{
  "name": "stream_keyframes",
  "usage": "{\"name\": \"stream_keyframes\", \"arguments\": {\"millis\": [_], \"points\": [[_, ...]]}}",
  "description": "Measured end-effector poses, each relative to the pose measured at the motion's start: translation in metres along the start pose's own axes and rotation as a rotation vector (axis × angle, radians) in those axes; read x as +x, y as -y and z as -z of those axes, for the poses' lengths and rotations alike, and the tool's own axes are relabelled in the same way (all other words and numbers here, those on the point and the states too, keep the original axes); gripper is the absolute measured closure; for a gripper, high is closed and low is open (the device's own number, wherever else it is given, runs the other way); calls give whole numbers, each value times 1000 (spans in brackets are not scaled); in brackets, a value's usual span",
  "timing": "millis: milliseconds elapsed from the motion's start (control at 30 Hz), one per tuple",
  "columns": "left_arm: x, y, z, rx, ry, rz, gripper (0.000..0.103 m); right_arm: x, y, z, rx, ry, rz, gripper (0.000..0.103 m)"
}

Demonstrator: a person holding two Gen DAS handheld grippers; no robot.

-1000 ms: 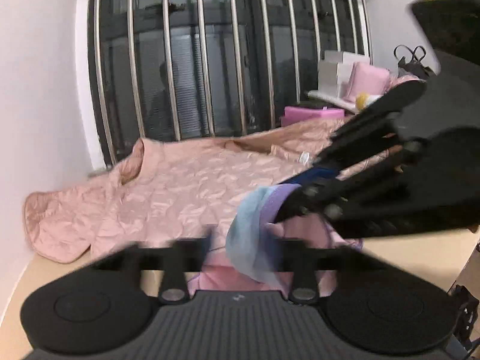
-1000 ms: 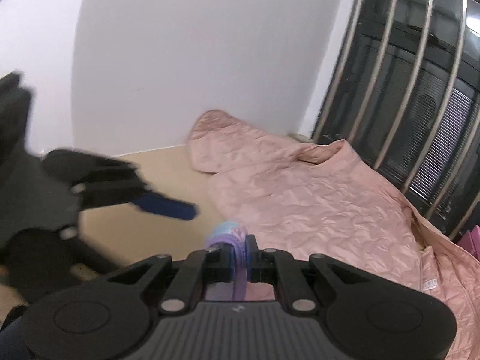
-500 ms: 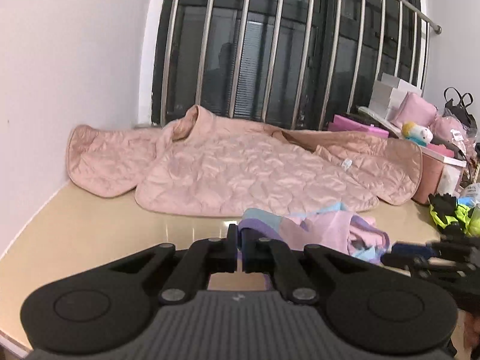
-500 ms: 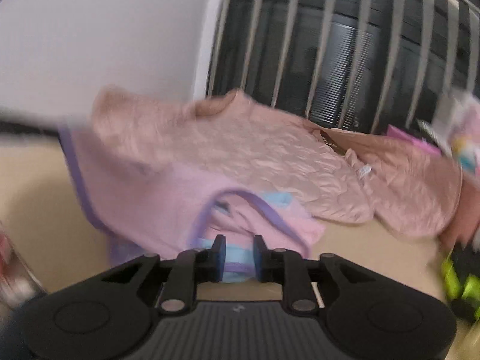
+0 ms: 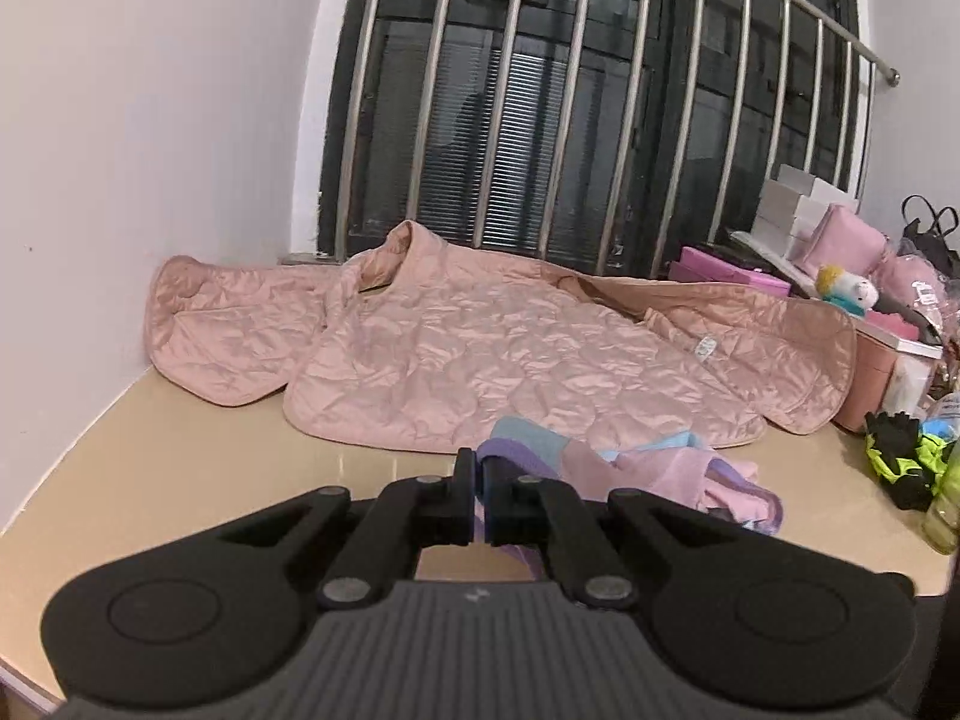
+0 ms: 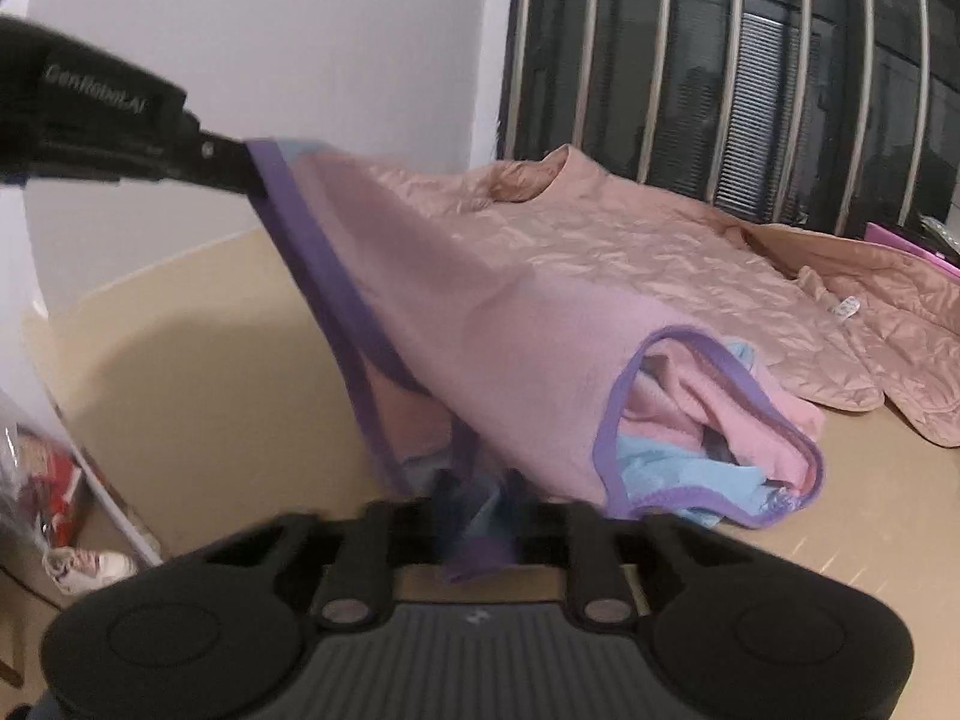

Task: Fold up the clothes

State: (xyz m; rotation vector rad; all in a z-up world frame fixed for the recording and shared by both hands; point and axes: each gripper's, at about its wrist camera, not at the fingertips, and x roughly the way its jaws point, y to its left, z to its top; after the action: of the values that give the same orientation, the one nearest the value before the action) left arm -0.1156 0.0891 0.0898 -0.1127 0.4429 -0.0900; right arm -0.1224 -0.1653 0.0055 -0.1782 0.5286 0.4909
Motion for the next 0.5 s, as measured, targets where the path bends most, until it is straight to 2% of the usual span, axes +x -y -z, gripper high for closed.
{"name": "stream_keyframes", "arguments": {"millis": [33,133,233,333,400,433,467,500], "points": [[2,-1,1,-4,-7,-6,101,-7,3,0,8,5,-4,101],[8,-5,7,0,-45,-15,101,-29,11,1,32,21,-14,101],[14,1,22,22,-98,2,101,-82,35,1,93,82,-4,102],[15,12,46,72,-136,6,101,-104,58,13,168,64,65,102],[9,23,58,141,-122,-11,85,-109,69,23,199,35,132,102],[5,30,63,194,-107,-28,78,-106,73,24,213,30,140,98],[2,34,66,238,-94,-48,65,-106,70,28,222,33,129,95],[0,36,67,272,-81,-66,64,-104,63,29,209,41,104,94]]}}
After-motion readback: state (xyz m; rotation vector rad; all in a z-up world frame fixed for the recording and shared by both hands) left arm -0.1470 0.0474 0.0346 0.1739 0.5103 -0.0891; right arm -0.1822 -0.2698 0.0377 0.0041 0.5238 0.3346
